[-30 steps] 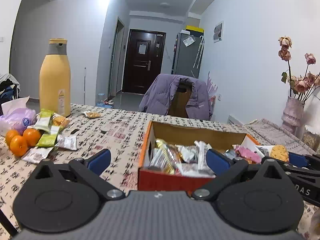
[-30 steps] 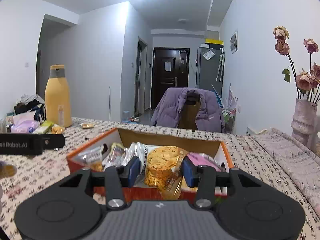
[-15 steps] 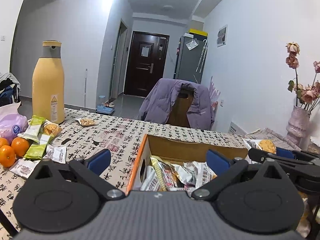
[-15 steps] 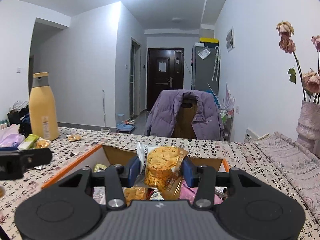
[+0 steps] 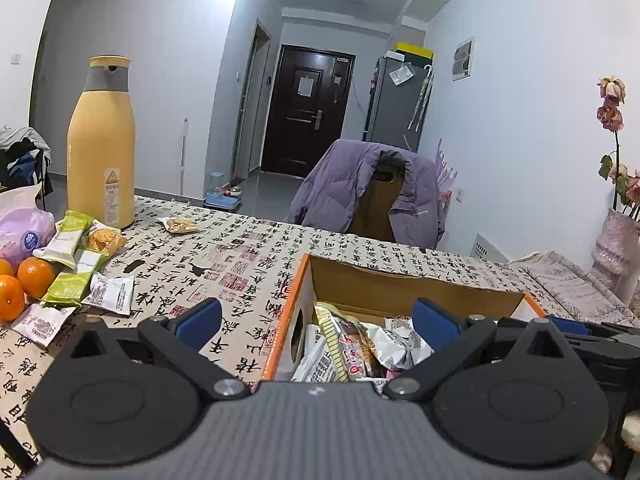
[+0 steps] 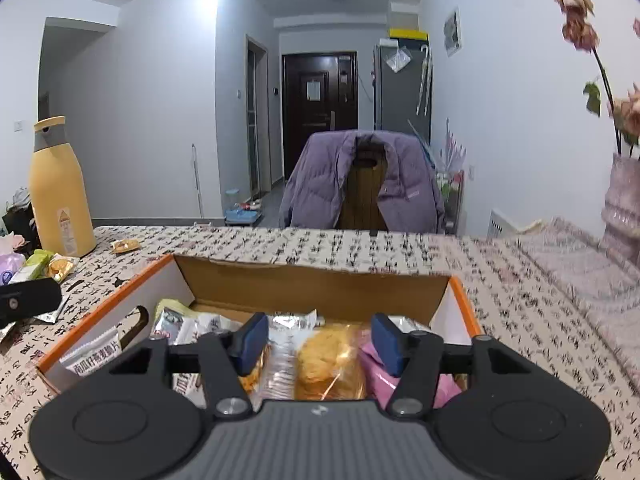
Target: Organize snacks
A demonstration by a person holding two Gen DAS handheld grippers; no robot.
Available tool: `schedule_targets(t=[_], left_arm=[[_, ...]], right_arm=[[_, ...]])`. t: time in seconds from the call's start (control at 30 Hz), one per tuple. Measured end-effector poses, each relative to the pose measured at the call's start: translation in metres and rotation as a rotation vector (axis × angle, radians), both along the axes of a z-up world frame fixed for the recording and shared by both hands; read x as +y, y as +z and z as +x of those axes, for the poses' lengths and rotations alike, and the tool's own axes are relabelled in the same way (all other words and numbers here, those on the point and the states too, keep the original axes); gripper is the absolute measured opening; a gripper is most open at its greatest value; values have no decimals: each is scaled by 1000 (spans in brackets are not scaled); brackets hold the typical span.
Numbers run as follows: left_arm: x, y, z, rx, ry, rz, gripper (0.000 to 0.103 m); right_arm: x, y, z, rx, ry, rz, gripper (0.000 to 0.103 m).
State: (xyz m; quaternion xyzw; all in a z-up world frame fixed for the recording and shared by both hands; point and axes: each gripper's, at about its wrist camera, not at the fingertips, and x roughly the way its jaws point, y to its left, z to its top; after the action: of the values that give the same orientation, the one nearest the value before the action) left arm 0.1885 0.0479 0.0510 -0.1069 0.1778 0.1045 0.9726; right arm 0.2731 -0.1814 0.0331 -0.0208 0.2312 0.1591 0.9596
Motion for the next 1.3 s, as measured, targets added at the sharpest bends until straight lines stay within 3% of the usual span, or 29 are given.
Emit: schedule_targets(t=[0.07,0.63,1.03,1.3], left_arm=[[0,-1,-1,4,1,3,103],[-11,8,-30,-17,-17,25,103],[-24,9,-98,-73,-108,42,103],[-26,-11,-140,-43,-168,38,103]], right_arm=[[-4,-1,-1,17,-4,29,103],[-29,6,-36,25,-31,46,103],[-44,19,-121,-52,13,43,103],[-64,0,-175,-33,22,77,103]])
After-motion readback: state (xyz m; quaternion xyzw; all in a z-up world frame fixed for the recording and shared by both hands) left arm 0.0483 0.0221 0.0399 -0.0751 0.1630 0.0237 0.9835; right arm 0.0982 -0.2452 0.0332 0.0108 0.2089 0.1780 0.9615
